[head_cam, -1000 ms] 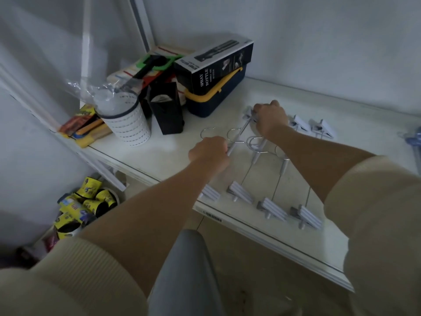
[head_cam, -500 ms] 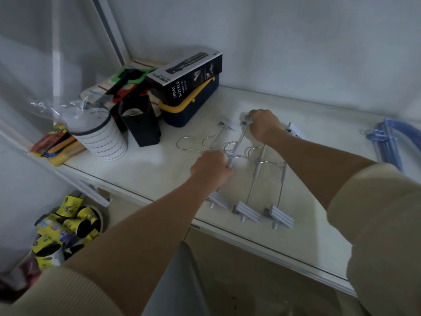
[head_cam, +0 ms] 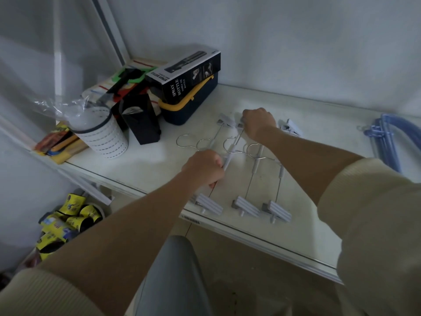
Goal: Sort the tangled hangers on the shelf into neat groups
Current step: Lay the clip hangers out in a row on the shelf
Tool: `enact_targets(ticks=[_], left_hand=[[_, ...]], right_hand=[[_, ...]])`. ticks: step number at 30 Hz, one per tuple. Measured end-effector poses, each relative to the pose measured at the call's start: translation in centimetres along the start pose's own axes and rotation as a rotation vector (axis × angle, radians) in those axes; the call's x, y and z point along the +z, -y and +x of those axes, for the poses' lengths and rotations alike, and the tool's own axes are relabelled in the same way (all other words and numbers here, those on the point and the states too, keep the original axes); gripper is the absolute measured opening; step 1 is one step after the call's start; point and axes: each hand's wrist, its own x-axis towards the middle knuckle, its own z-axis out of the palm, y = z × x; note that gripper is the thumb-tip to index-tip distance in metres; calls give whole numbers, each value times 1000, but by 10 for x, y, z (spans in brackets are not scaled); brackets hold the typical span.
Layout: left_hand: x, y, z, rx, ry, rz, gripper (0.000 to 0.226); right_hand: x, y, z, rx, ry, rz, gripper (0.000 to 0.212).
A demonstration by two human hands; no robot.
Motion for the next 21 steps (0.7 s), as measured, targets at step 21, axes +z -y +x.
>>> enact_targets(ticks=[21], left_hand=[[8, -26, 5, 41, -132, 33, 11]], right_hand=[[-7, -30, -8, 23, -94, 5, 37]])
